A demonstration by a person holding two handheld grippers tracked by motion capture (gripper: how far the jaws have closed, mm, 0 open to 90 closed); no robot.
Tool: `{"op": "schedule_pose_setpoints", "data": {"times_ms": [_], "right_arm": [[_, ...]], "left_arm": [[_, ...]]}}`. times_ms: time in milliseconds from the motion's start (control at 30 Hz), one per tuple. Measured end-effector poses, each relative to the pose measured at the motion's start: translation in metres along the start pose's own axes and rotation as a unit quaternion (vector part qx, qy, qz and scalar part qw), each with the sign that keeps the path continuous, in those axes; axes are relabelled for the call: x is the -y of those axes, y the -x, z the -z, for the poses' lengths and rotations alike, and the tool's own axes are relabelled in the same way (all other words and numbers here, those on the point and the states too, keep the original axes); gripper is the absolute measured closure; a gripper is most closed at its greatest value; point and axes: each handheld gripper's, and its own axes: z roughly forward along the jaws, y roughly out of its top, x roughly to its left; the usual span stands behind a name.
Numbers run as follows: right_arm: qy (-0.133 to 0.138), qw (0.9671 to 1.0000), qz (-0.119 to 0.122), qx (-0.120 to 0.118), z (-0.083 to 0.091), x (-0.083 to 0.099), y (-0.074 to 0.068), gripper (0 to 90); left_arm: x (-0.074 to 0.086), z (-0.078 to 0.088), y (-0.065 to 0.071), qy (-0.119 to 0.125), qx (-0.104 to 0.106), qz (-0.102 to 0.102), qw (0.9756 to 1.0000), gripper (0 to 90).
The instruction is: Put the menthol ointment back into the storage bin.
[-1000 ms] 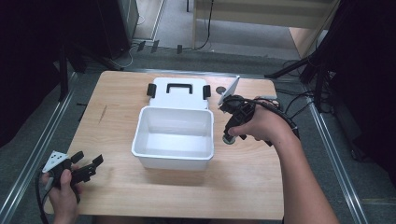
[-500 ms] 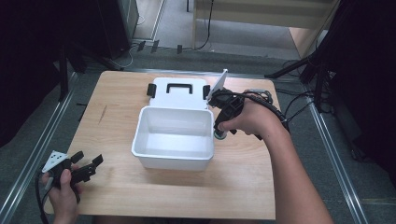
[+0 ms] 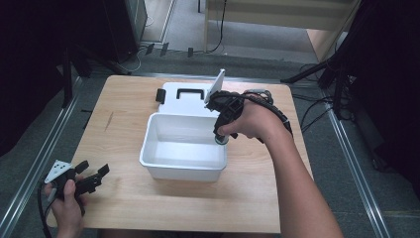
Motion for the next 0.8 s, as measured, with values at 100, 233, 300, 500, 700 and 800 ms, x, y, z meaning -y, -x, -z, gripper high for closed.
{"op": "schedule_pose_setpoints", "data": {"times_ms": [100,233,300,500,700,800], "right_arm": [[0.002,1.0,0.005,0.001,-0.002,-0.004,-0.004,51.5],[0.003,0.9997,0.023,-0.001,-0.006,-0.008,-0.007,51.4],[0.006,0.9989,0.047,0.002,-0.011,-0.011,-0.009,51.4],[0.005,0.997,0.077,-0.008,-0.025,-0.015,-0.012,51.4],[0.011,0.9944,0.104,-0.009,-0.037,-0.016,-0.012,51.4],[0.014,0.9937,0.111,-0.012,-0.042,-0.016,-0.011,51.4]], "left_arm": [[0.0,0.0,0.0,0.0,0.0,0.0,1.0,14.7],[0.0,0.0,0.0,0.0,0.0,0.0,1.0,14.7],[0.0,0.0,0.0,0.0,0.0,0.0,1.0,14.7],[0.0,0.0,0.0,-0.001,0.0,0.001,1.0,14.7],[0.0,0.0,0.0,-0.001,0.0,0.0,1.0,14.7],[0.0,0.0,0.0,-0.001,0.0,0.0,1.0,14.7]]}}
